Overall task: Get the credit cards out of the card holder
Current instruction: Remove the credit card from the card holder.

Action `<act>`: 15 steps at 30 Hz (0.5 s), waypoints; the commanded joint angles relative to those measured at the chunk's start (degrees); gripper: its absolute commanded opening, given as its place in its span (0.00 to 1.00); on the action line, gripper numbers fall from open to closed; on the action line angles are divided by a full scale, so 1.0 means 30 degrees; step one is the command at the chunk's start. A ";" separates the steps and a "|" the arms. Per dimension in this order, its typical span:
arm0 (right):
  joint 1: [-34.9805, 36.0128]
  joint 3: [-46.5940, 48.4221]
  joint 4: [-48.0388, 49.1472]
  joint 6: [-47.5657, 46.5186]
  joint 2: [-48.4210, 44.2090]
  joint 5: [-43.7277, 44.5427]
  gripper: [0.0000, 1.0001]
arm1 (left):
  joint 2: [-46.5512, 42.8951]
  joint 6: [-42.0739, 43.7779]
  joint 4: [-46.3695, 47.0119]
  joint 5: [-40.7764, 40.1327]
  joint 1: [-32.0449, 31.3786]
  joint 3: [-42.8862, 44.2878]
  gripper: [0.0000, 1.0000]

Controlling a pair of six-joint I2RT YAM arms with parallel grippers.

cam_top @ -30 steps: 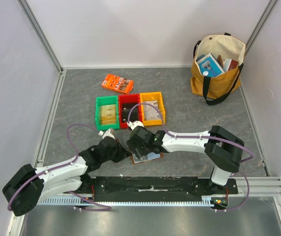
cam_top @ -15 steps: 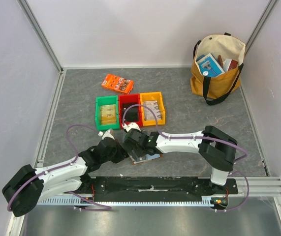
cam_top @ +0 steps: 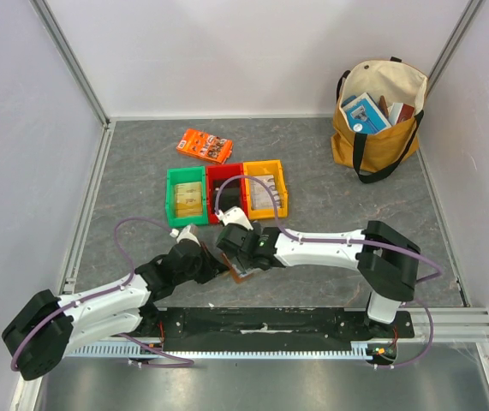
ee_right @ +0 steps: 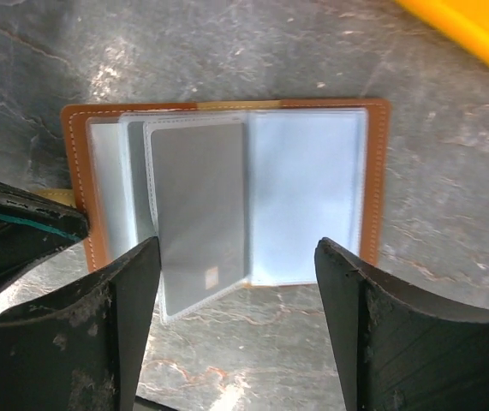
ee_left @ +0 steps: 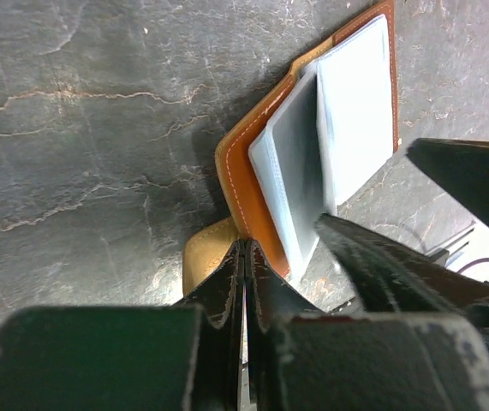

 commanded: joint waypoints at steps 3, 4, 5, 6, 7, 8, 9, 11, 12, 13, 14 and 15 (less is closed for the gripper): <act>-0.0206 0.0429 -0.2237 -0.0664 -0.1545 0.2617 0.78 | -0.0219 -0.0314 -0.0142 -0.0226 0.0010 -0.0365 0.02; -0.0293 0.0428 -0.2296 -0.0810 -0.1604 0.2558 0.78 | -0.0190 -0.0313 -0.0170 -0.0226 0.0010 -0.0365 0.02; -0.0410 0.0341 -0.2267 -0.0956 -0.1692 0.2413 0.78 | -0.0219 -0.0342 -0.0171 -0.0197 0.0010 -0.0365 0.02; -0.0556 0.0283 -0.2296 -0.1016 -0.1751 0.2353 0.78 | -0.0248 -0.0314 -0.0171 -0.0196 0.0010 -0.0365 0.02; -0.0732 0.0137 -0.2238 -0.1104 -0.1780 0.2266 0.78 | -0.0248 -0.0313 -0.0142 -0.0167 -0.0019 -0.0365 0.02; -0.1052 -0.0039 -0.2267 -0.1133 -0.1867 0.2207 0.78 | -0.0306 -0.0284 -0.0170 -0.0167 0.0009 -0.0365 0.02; -0.1375 -0.0359 -0.2238 -0.1163 -0.1897 0.2148 0.78 | -0.0307 -0.0255 -0.0171 -0.0167 0.0010 -0.0365 0.02; -0.2659 -0.1062 -0.2180 -0.1105 -0.2160 0.1857 0.77 | -0.0395 -0.0255 -0.0170 -0.0167 0.0010 -0.0365 0.02; -0.3218 -0.1472 -0.2121 -0.1075 -0.2219 0.1594 0.77 | -0.0453 -0.0226 -0.0635 -0.0167 -0.0019 -0.0365 0.02; -0.3804 -0.1766 -0.2120 -0.1133 -0.2220 0.1359 0.76 | -0.0511 -0.0197 -0.0697 -0.0138 0.0009 -0.0365 0.02; -0.4245 -0.2059 -0.2091 -0.1105 -0.2249 0.1212 0.76 | -0.0541 -0.0138 -0.0785 -0.0196 0.0010 -0.0365 0.02; -0.4452 -0.2265 -0.2091 -0.1191 -0.2278 0.1152 0.75 | -0.0657 -0.0109 -0.0931 -0.0283 0.0010 -0.0307 0.02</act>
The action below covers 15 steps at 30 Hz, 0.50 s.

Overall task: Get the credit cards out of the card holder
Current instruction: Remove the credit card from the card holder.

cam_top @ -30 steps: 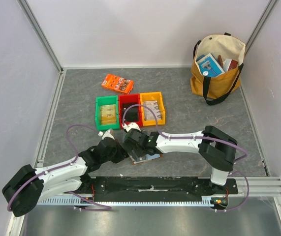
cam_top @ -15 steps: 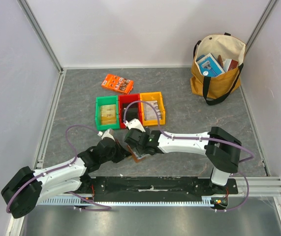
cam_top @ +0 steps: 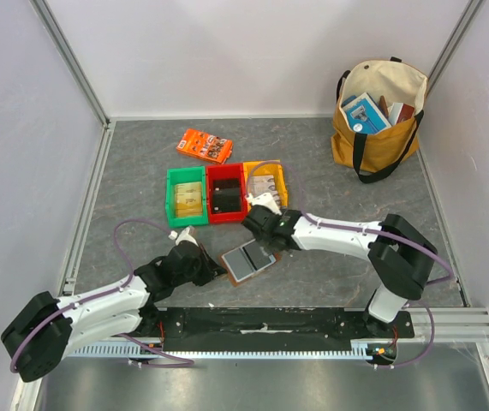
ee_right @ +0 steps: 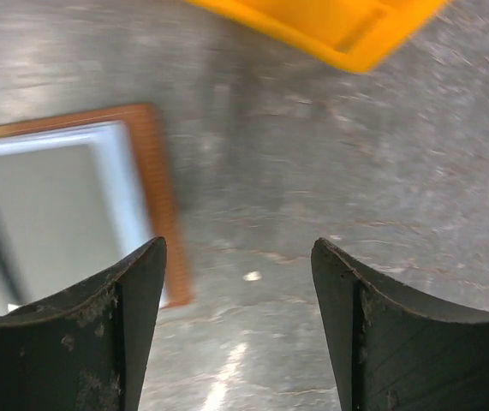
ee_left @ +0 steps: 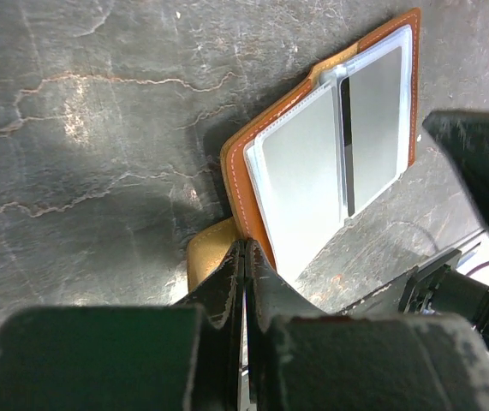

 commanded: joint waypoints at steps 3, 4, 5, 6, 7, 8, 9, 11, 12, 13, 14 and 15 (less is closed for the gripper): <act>-0.1642 -0.1080 -0.0176 -0.0421 -0.1369 -0.0538 0.72 | -0.0768 0.0139 -0.1137 -0.0569 0.0010 0.0218 0.06; -0.1642 -0.1022 0.0058 -0.0479 -0.1632 -0.0860 0.70 | -0.0886 0.0228 -0.1343 -0.0715 0.0010 0.0393 0.09; -0.1642 -0.1021 0.0234 -0.0596 -0.1983 -0.1298 0.68 | -0.1061 0.0286 -0.1664 -0.0862 0.0010 0.0540 0.11; -0.1642 -0.0992 0.0671 -0.0713 -0.2305 -0.1853 0.66 | -0.1208 0.0403 -0.1928 -0.0979 0.0010 0.0715 0.14; -0.1642 -0.1021 0.1168 -0.0859 -0.2657 -0.2410 0.64 | -0.1354 0.0491 -0.2192 -0.1009 0.0010 0.0920 0.16; -0.1642 -0.1108 0.1695 -0.0977 -0.3037 -0.3199 0.62 | -0.1501 0.0608 -0.2513 -0.1067 -0.0019 0.1154 0.19; -0.1642 -0.1225 0.2339 -0.1094 -0.3389 -0.4048 0.59 | -0.1618 0.0783 -0.2865 -0.1068 0.0009 0.1447 0.21; -0.1642 -0.1518 0.3598 -0.1270 -0.3889 -0.5776 0.55 | -0.1823 0.0960 -0.3539 -0.1155 0.0010 0.2032 0.25; -0.1642 -0.1664 0.4214 -0.1271 -0.4065 -0.6539 0.52 | -0.1940 0.1106 -0.3948 -0.1243 0.0010 0.2383 0.27; -0.1671 -0.1753 0.4887 -0.1271 -0.4066 -0.7417 0.50 | -0.2058 0.1194 -0.4300 -0.1302 0.0010 0.2677 0.27; -0.1701 -0.1841 0.5300 -0.1271 -0.4008 -0.8353 0.49 | -0.2175 0.1224 -0.4623 -0.1360 0.0010 0.3115 0.27; -0.1730 -0.1870 0.5594 -0.1184 -0.3863 -0.8740 0.47 | -0.2292 0.1312 -0.4887 -0.1419 0.0010 0.3409 0.28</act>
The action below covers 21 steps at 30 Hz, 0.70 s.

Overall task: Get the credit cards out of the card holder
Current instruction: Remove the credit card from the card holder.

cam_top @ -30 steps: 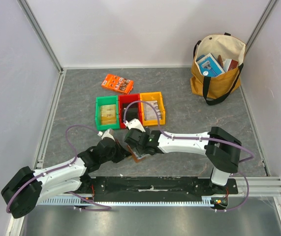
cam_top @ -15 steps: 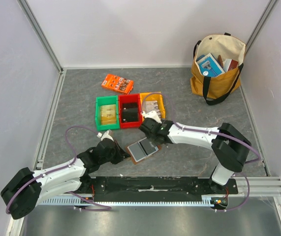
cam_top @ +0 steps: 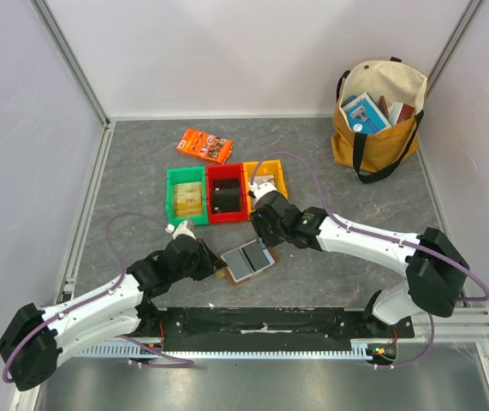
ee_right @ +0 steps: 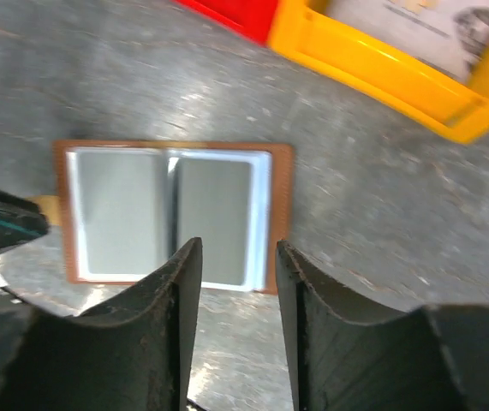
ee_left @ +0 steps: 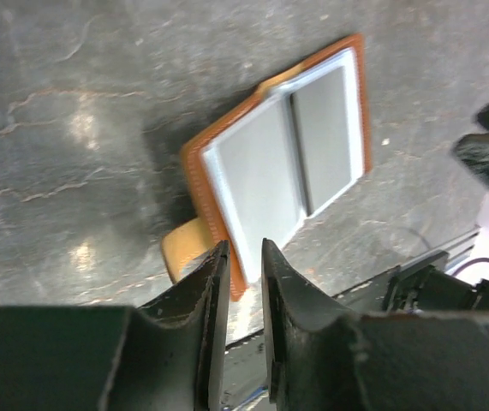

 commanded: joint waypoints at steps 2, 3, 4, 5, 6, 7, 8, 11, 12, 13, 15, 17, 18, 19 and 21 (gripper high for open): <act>-0.0084 -0.0668 0.3535 -0.0251 0.0124 -0.4729 0.41 | -0.0814 0.1050 -0.1706 -0.0720 0.0010 0.2334 0.28; -0.0142 -0.0844 0.3829 -0.0251 0.0329 -0.4879 0.39 | -0.0844 0.1138 -0.1911 -0.0720 0.0010 0.2627 0.28; -0.0288 -0.0991 0.4064 -0.0251 0.0418 -0.5084 0.36 | -0.0932 0.1197 -0.2000 -0.0691 0.0010 0.2862 0.28; -0.0434 -0.1166 0.4240 -0.0222 0.0593 -0.5289 0.35 | -0.0875 0.1226 -0.2001 -0.0632 0.0010 0.3067 0.28; -0.0609 -0.1371 0.4561 -0.0221 0.0739 -0.5494 0.34 | -0.0816 0.1255 -0.1885 -0.0516 0.0039 0.3214 0.29; -0.0814 -0.1605 0.4912 -0.0163 0.0828 -0.5728 0.31 | -0.0670 0.1314 -0.1622 -0.0341 0.0010 0.3303 0.29; -0.1019 -0.1810 0.5118 -0.0163 0.0916 -0.5962 0.30 | -0.0408 0.1256 -0.1185 0.0096 -0.0019 0.3362 0.29; -0.1489 -0.2426 0.5880 -0.0163 0.1150 -0.6637 0.27 | 0.0966 0.1139 0.0279 0.0947 0.0009 0.3538 0.29; -0.1664 -0.2631 0.6085 -0.0163 0.1267 -0.6784 0.26 | 0.1494 0.1052 0.1068 0.1588 -0.0019 0.3567 0.29; -0.1811 -0.2865 0.6232 -0.0163 0.1384 -0.6872 0.26 | 0.2224 0.1051 0.1656 0.1827 -0.0020 0.3654 0.29; -0.2104 -0.3217 0.6642 -0.0192 0.1648 -0.7106 0.25 | 0.3953 0.1167 0.2683 0.2150 0.0009 0.3859 0.29; -0.2368 -0.3510 0.6848 -0.0192 0.1912 -0.7428 0.24 | 0.5506 0.1255 0.3561 0.2442 0.0010 0.4065 0.29; -0.2427 -0.3715 0.7052 -0.0221 0.2000 -0.7517 0.24 | 0.6238 0.1314 0.4204 0.2618 0.0010 0.4152 0.28; -0.2486 -0.3891 0.7199 -0.0163 0.2059 -0.7605 0.23 | 0.6825 0.1256 0.4616 0.2794 0.0010 0.4153 0.28; -0.2603 -0.4242 0.7405 -0.0104 0.2118 -0.7781 0.20 | 0.7706 0.1080 0.5437 0.2884 0.0010 0.4066 0.28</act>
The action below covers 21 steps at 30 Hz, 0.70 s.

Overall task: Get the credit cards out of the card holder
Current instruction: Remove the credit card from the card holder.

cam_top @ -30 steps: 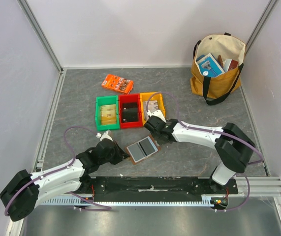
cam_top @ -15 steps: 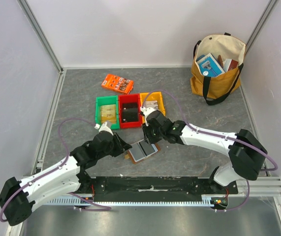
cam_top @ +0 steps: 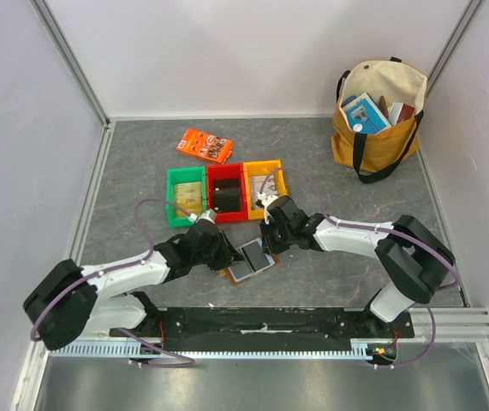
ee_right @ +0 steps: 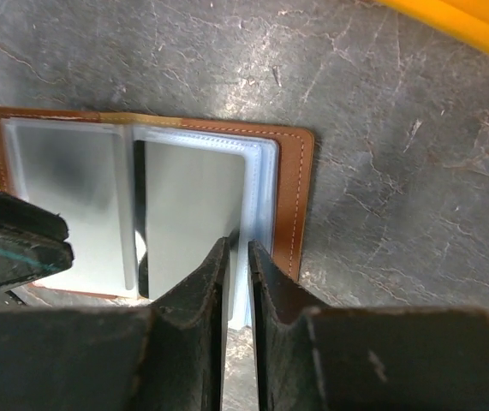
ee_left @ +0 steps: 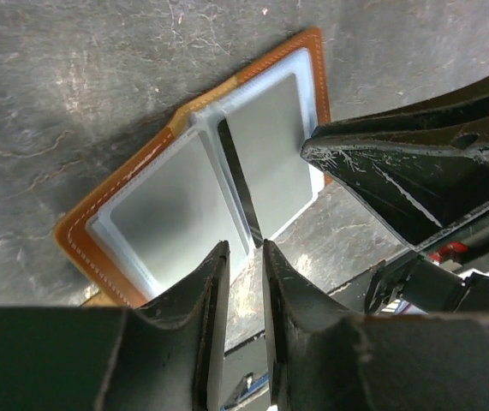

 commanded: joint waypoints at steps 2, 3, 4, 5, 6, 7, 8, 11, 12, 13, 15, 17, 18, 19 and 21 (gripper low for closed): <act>-0.0287 -0.1024 0.1483 0.0150 0.0253 -0.0852 0.17 | 0.2013 0.0242 0.3350 0.0574 0.0010 0.0401 0.28; -0.0345 -0.1171 0.1570 0.0210 0.0282 -0.0940 0.16 | 0.2219 0.0067 0.3729 0.0544 -0.0019 0.0196 0.28; -0.0404 -0.1405 0.1658 0.0210 0.0254 -0.0999 0.15 | 0.2337 -0.0080 0.3994 0.0515 0.0009 -0.0038 0.28; -0.0404 -0.1610 0.1746 0.0355 0.0282 -0.1086 0.14 | 0.2483 -0.0343 0.4316 0.0485 0.0010 -0.0272 0.29; -0.0404 -0.1815 0.1834 0.0415 0.0254 -0.1145 0.13 | 0.2572 -0.0577 0.4609 0.0456 0.0010 -0.0507 0.29; -0.0404 -0.2020 0.1922 0.0531 0.0282 -0.1233 0.12 | 0.2718 -0.0725 0.4960 0.0456 0.0010 -0.0741 0.29; -0.0404 -0.2167 0.2010 0.0649 0.0312 -0.1321 0.12 | 0.2748 -0.0958 0.5370 0.0485 0.0010 -0.0975 0.29; -0.0404 -0.2578 0.2303 0.0941 0.0370 -0.1643 0.11 | 0.2953 -0.1456 0.6543 0.0456 0.0009 -0.1504 0.32; -0.0404 -0.2666 0.2304 0.1059 0.0399 -0.1702 0.11 | 0.2982 -0.1574 0.6691 0.0369 0.0010 -0.1621 0.33; -0.0433 -0.2725 0.2391 0.1089 0.0342 -0.1789 0.11 | 0.3099 -0.1634 0.6721 0.0310 0.0010 -0.1651 0.34; -0.0433 -0.2842 0.2421 0.1177 0.0283 -0.1732 0.11 | 0.3246 -0.1809 0.6692 0.0018 0.0009 -0.1768 0.35; -0.0433 -0.2872 0.2450 0.1206 0.0253 -0.1731 0.11 | 0.3305 -0.2131 0.6837 -0.0304 -0.0020 -0.2118 0.35; -0.0434 -0.2872 0.2450 0.1177 0.0282 -0.1703 0.11 | 0.3276 -0.2219 0.7100 -0.0451 0.0009 -0.2439 0.35; -0.0434 -0.2872 0.2421 0.1206 0.0254 -0.1731 0.11 | 0.3276 -0.2394 0.7305 -0.0568 0.0010 -0.2645 0.35; -0.0434 -0.2843 0.2421 0.1177 0.0283 -0.1732 0.11 | 0.3305 -0.2600 0.7570 -0.0745 0.0010 -0.2968 0.35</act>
